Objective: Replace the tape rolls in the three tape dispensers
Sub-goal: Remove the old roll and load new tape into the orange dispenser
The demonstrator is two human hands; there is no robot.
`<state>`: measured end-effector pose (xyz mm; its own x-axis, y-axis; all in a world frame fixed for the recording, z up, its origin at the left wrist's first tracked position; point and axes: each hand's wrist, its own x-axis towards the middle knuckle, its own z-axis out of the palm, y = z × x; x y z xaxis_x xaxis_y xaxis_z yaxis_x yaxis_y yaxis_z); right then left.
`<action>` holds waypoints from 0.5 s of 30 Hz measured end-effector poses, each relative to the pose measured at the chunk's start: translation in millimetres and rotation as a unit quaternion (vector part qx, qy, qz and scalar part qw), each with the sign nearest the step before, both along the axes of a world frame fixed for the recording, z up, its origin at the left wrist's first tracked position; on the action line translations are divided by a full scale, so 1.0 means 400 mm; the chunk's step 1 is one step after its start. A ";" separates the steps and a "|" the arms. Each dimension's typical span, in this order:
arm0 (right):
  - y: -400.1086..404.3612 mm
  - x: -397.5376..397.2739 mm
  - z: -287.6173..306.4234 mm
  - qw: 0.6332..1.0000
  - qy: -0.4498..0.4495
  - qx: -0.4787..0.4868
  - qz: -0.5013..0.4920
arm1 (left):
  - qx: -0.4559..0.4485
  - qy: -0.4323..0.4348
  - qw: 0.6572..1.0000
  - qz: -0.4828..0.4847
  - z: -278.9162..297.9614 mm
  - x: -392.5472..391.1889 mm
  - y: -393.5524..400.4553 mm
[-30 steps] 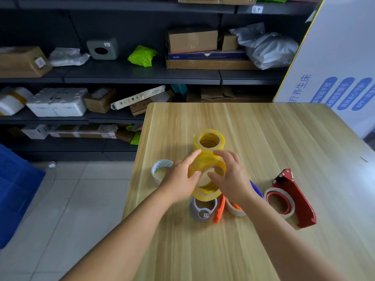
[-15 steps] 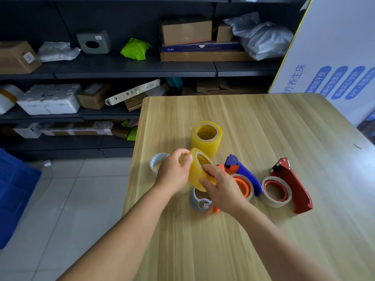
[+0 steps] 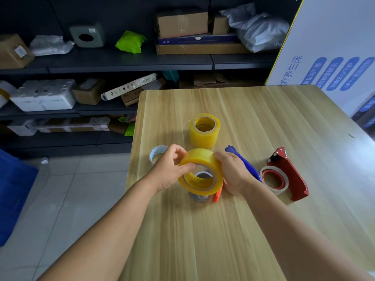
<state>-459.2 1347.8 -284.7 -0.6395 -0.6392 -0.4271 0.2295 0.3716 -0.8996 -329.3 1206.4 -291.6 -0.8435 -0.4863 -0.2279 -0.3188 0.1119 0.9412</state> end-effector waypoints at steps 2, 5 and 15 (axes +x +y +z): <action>-0.004 -0.001 -0.006 1.000 0.004 -0.001 0.010 | -0.026 -0.001 1.000 0.015 -0.002 0.000 0.002; -0.004 0.003 -0.015 0.996 0.072 0.032 0.040 | -0.067 -0.043 0.996 0.047 -0.019 0.006 0.009; 0.076 0.013 -0.103 0.863 0.322 0.309 0.236 | -0.076 -0.185 0.975 0.095 -0.073 0.008 0.031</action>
<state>-454.0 1378.1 -326.0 -0.6018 -0.6715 -0.4323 -0.5530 0.7409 -0.3810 -326.0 1218.8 -320.9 -0.6090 -0.6775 -0.4124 -0.6622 0.1480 0.7346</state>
